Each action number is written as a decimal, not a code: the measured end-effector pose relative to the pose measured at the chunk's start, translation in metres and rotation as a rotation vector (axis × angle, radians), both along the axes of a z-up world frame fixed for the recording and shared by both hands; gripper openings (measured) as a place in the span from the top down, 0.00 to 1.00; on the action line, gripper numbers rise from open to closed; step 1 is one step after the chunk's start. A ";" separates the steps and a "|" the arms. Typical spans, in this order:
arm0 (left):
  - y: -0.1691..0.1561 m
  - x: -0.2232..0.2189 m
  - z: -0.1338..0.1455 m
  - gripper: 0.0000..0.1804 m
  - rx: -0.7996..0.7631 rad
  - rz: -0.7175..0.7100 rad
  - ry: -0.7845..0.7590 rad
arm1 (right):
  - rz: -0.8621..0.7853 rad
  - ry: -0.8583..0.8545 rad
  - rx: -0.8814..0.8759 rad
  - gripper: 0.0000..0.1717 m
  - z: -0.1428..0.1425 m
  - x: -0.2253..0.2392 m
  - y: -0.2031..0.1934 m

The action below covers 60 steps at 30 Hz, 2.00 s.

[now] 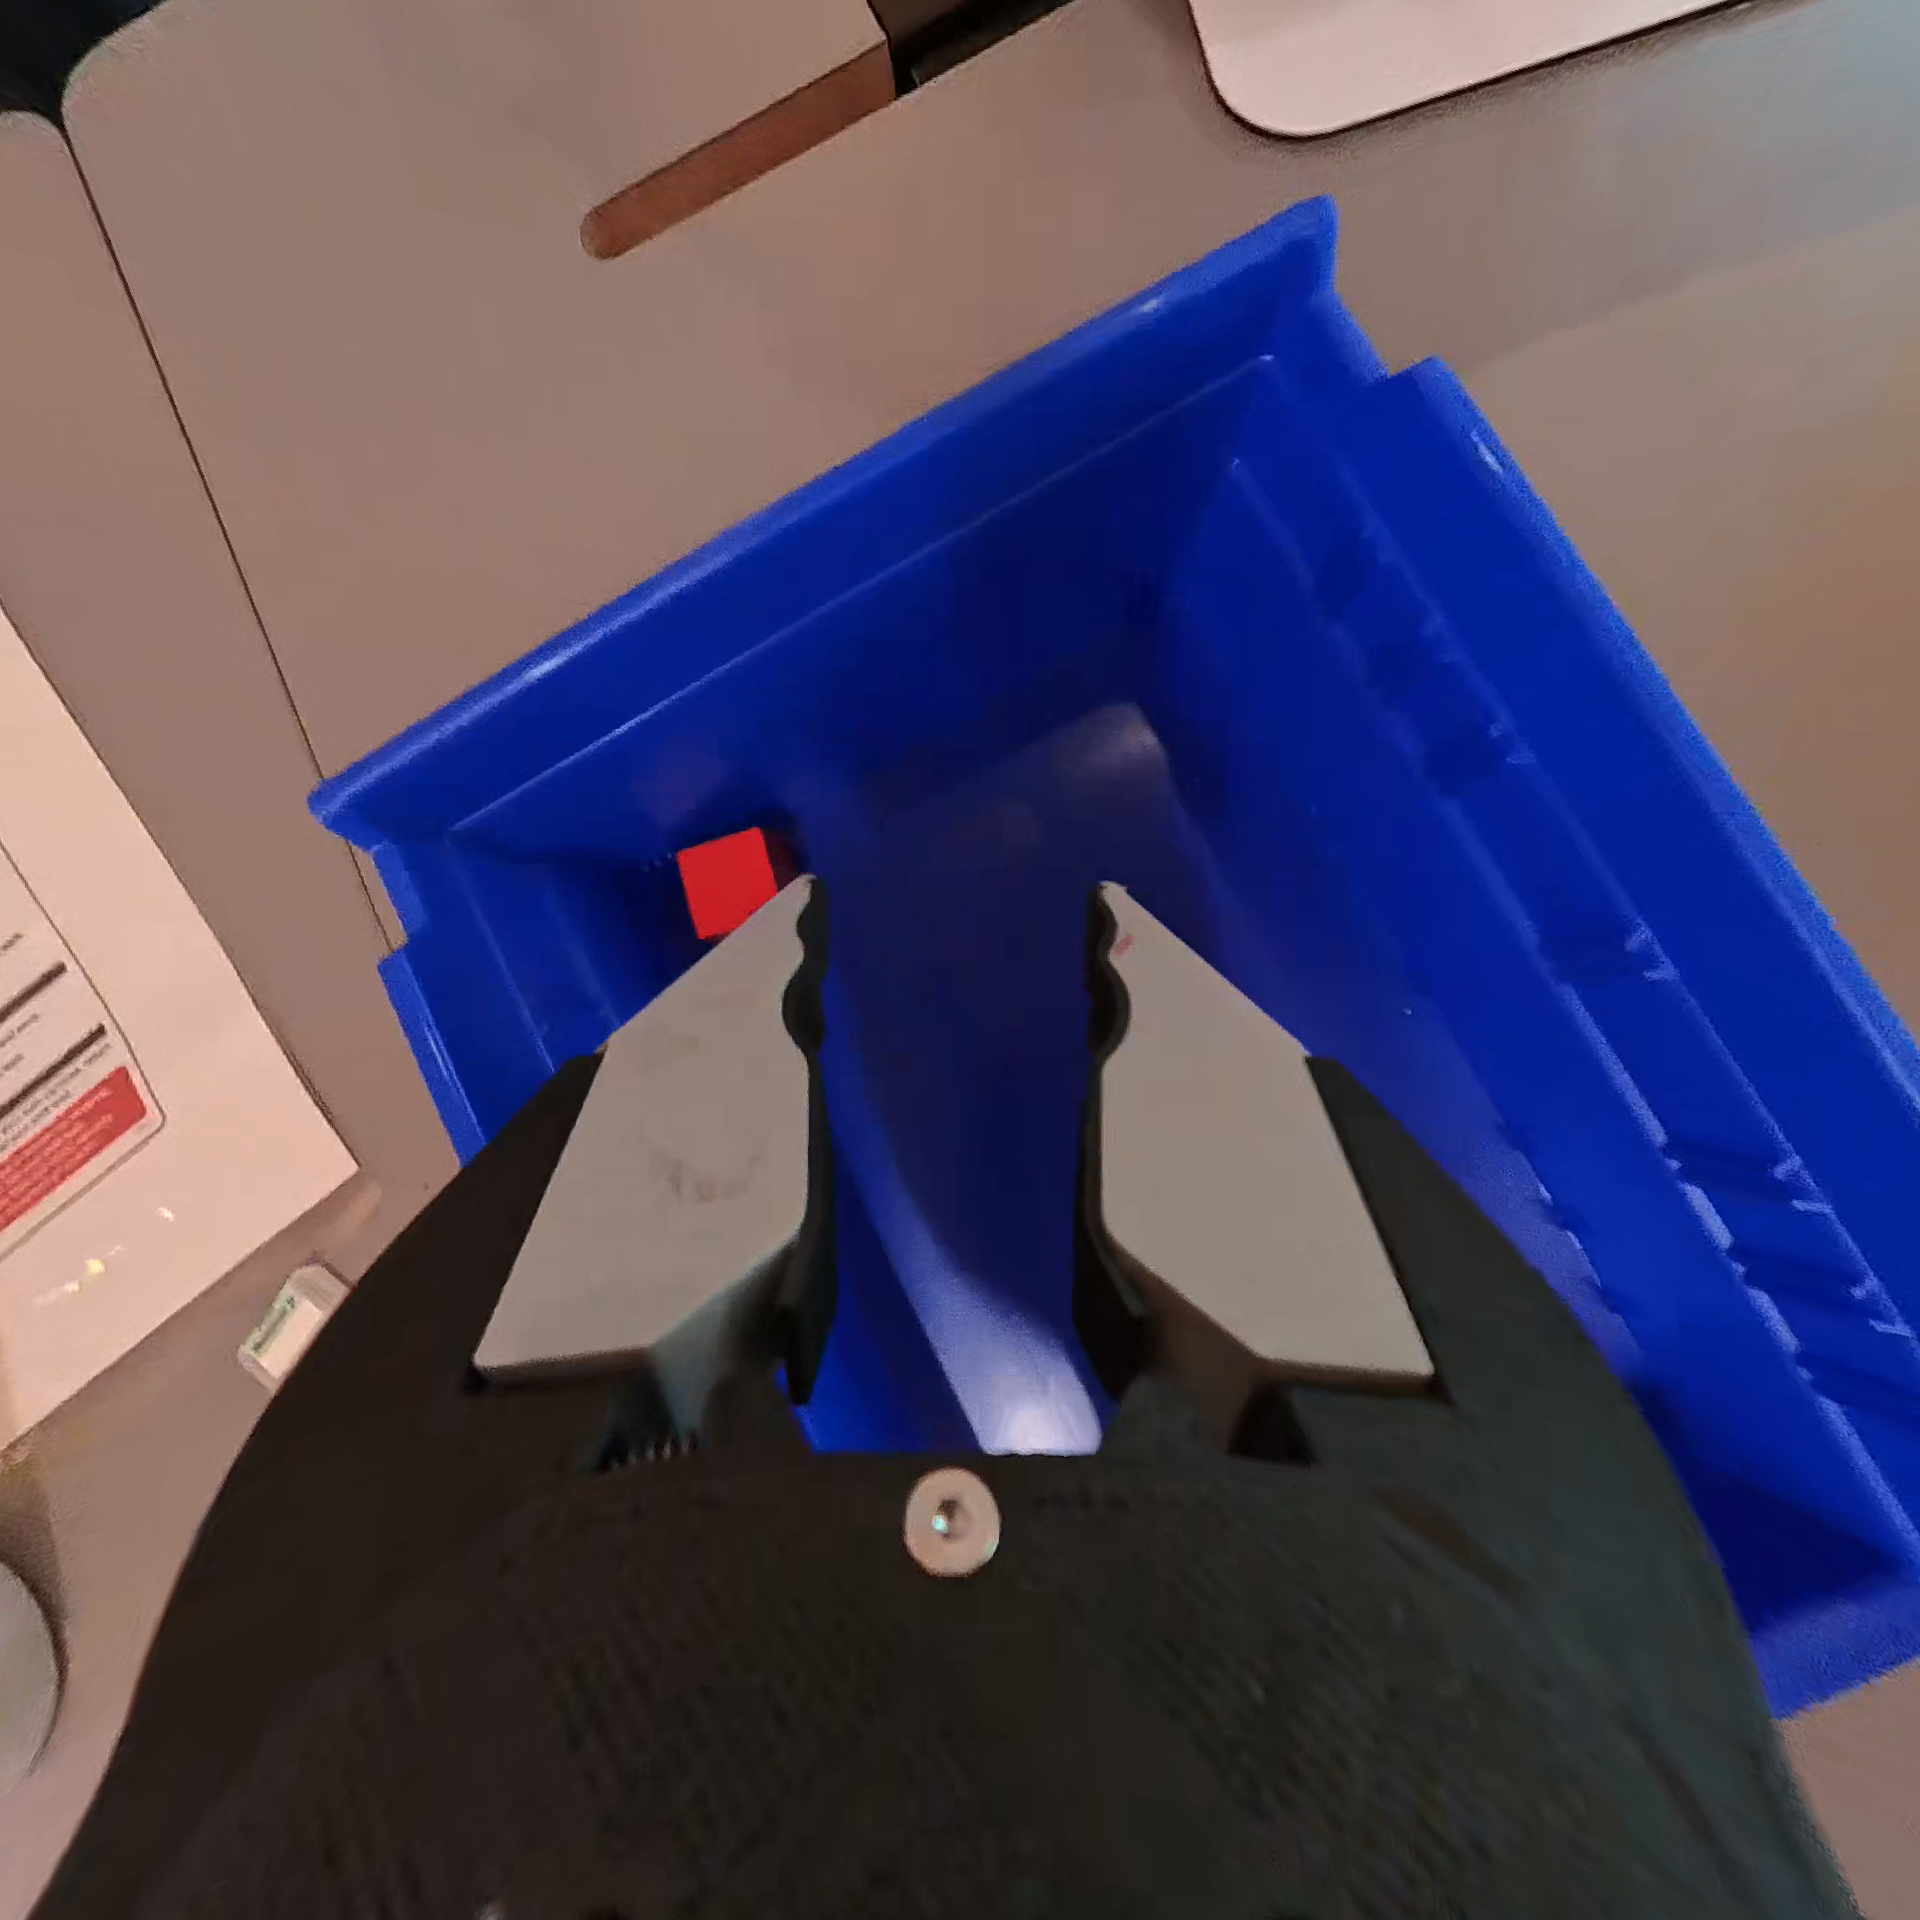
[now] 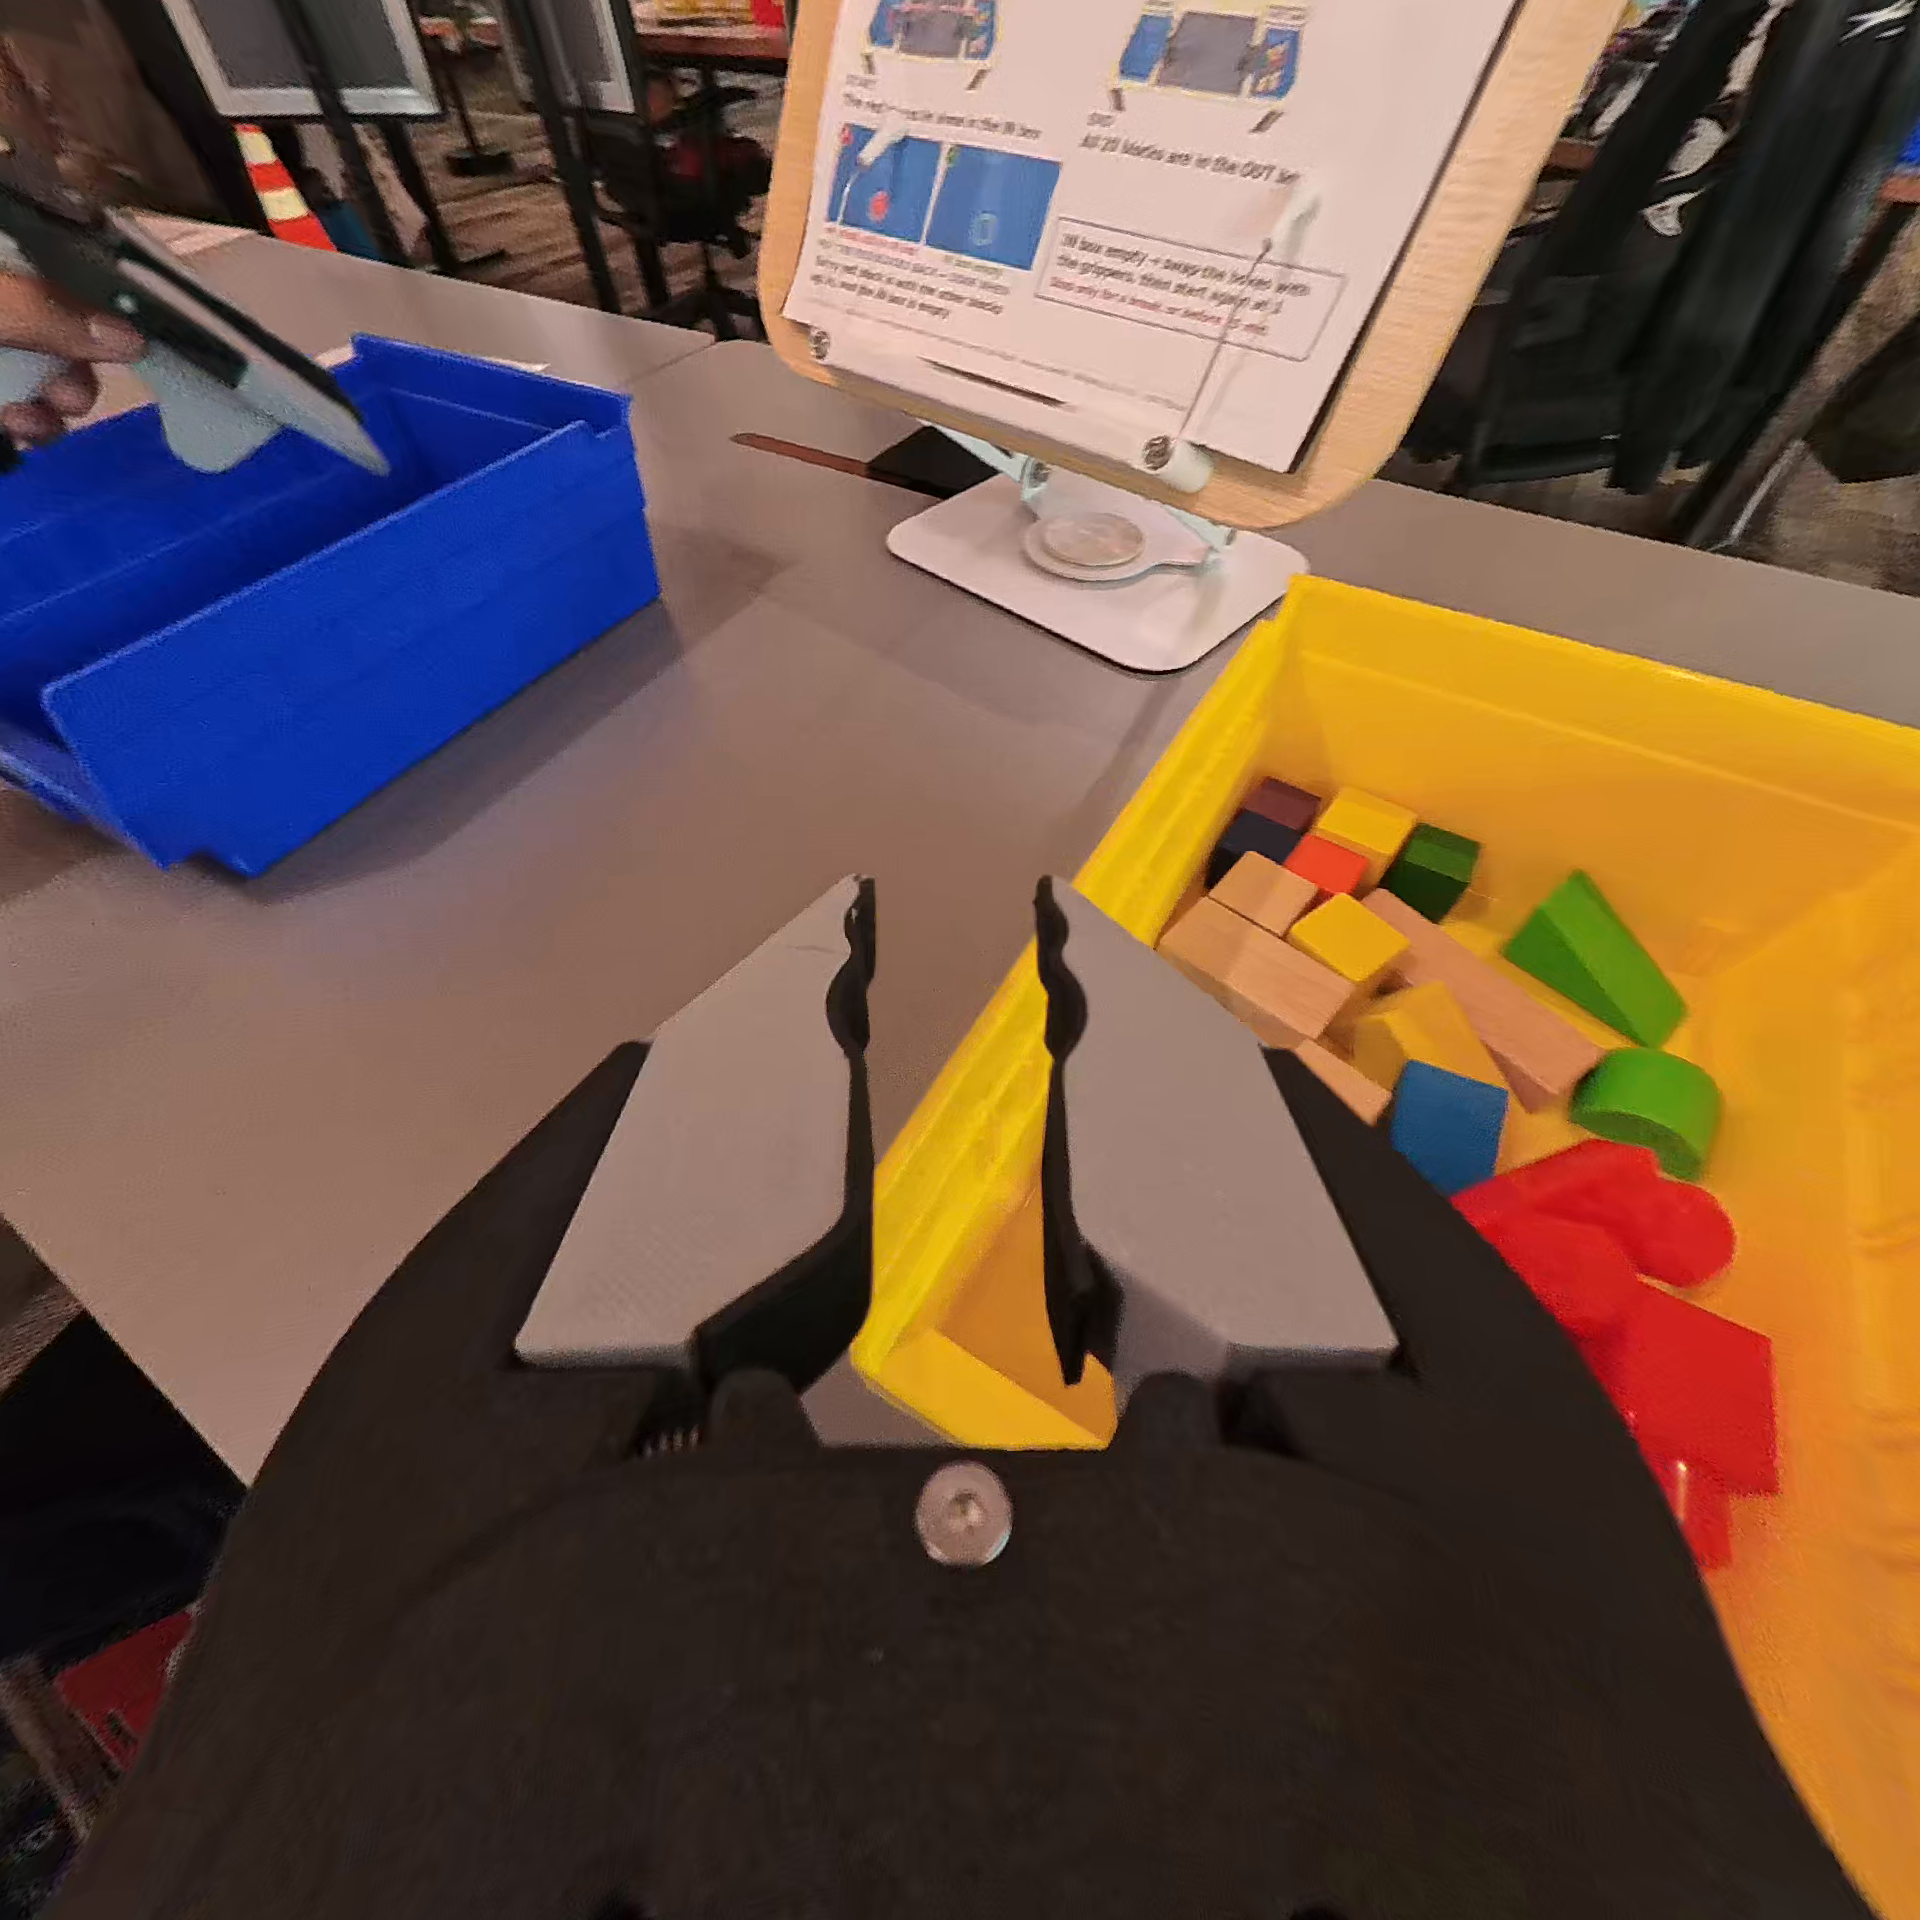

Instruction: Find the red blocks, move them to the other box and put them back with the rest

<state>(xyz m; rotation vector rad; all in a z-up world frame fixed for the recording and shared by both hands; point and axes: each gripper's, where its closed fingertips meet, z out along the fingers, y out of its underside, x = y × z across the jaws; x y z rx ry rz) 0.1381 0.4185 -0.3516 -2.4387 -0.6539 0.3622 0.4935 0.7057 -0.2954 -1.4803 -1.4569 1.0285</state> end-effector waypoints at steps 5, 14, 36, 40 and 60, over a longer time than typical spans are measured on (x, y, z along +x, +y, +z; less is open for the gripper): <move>0.004 -0.012 0.006 0.74 -0.064 -0.042 0.077 | 0.029 -0.018 -0.025 0.84 -0.002 -0.009 0.008; 0.002 -0.012 -0.002 0.72 -0.090 -0.026 0.059 | 0.145 0.041 -0.053 0.83 0.024 -0.041 0.001; -0.015 -0.063 -0.064 0.73 -0.243 0.205 -0.129 | 0.238 0.181 0.052 0.81 0.077 -0.026 -0.047; -0.019 -0.047 -0.066 0.65 -0.269 0.204 -0.152 | 0.237 0.207 0.050 0.81 0.084 -0.017 -0.047; -0.018 -0.010 -0.083 0.83 -0.260 0.038 -0.220 | 0.268 0.181 0.075 0.82 0.078 -0.019 -0.063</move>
